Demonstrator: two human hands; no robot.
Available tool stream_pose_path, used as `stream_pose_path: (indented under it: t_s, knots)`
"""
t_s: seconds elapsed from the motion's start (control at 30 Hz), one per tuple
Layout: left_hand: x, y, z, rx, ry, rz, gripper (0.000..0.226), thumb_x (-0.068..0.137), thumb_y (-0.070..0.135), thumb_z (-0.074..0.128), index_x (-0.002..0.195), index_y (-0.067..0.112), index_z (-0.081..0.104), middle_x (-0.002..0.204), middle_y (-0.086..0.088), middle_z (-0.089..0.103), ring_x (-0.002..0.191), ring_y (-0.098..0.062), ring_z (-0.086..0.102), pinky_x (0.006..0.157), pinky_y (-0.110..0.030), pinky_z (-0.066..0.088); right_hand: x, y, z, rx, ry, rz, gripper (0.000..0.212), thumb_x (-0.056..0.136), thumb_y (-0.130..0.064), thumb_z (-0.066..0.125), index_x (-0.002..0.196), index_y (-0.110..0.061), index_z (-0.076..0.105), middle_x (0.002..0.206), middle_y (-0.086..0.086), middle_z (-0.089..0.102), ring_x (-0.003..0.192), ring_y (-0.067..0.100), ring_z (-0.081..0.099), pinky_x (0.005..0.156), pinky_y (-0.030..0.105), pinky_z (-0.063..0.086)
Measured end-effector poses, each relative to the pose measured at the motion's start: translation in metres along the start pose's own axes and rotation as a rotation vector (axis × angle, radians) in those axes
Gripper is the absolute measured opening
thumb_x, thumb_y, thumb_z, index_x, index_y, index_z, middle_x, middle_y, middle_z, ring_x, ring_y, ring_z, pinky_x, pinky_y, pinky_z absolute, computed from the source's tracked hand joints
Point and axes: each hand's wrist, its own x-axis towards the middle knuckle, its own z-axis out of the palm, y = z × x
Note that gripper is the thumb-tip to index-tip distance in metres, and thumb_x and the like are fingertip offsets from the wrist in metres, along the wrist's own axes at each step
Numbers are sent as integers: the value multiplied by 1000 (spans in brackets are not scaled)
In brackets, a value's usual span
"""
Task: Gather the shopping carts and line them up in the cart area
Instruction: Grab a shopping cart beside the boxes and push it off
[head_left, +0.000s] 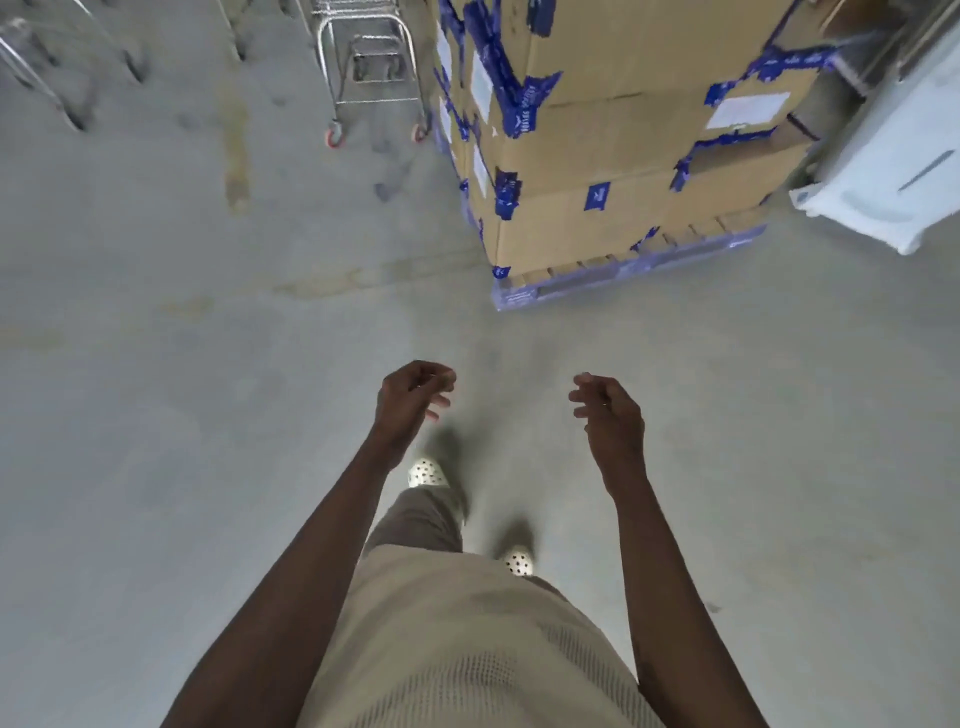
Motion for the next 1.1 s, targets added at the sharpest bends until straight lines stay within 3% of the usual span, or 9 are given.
stream_pose_path:
  t_s: [0.27,0.5,0.67,0.8,1.0,1.1]
  knots:
    - [121,30,-44,-154,223,-25,12,92,19,70,99,9,73,93,-16,75,76,-24,70,66,-35,51,123,-66,96,-178,-297,-74,16,102,-34,59,102,-27,73,90,-8,75,73,2,66,70,26,48]
    - [255,109,-79,-178,250,17,24,85,30,71,99,10,74,90,-10,76,77,-22,70,70,-39,51,248,-172,199,-163,-336,-157,15,102,-30,59,103,-23,73,92,-6,75,73,1,66,78,25,51]
    - [325,149,-105,-167,261,9,26,80,32,68,97,13,74,89,-5,75,76,-21,71,68,-36,51,303,-215,258,-185,-408,-174,14,102,-23,59,103,-21,73,90,-6,74,77,5,66,74,21,53]
    - [381,162,-130,-178,310,-27,13,88,24,69,95,14,74,86,-3,75,75,-21,71,68,-38,51,354,-240,310,-231,-468,-143,14,102,-22,60,100,-28,72,92,-7,75,80,4,67,73,14,49]
    - [491,196,-186,-209,396,-48,10,89,19,69,95,14,74,85,-3,75,75,-21,69,69,-37,49,460,-296,412,-229,-561,-181,12,101,-30,62,104,-26,73,91,-7,76,78,8,69,80,24,53]
    - [550,232,-218,-228,449,-51,12,88,21,71,95,12,74,86,-6,74,75,-22,68,69,-37,49,521,-347,470,-213,-595,-205,11,100,-31,64,102,-26,73,88,-6,76,73,9,66,76,26,51]
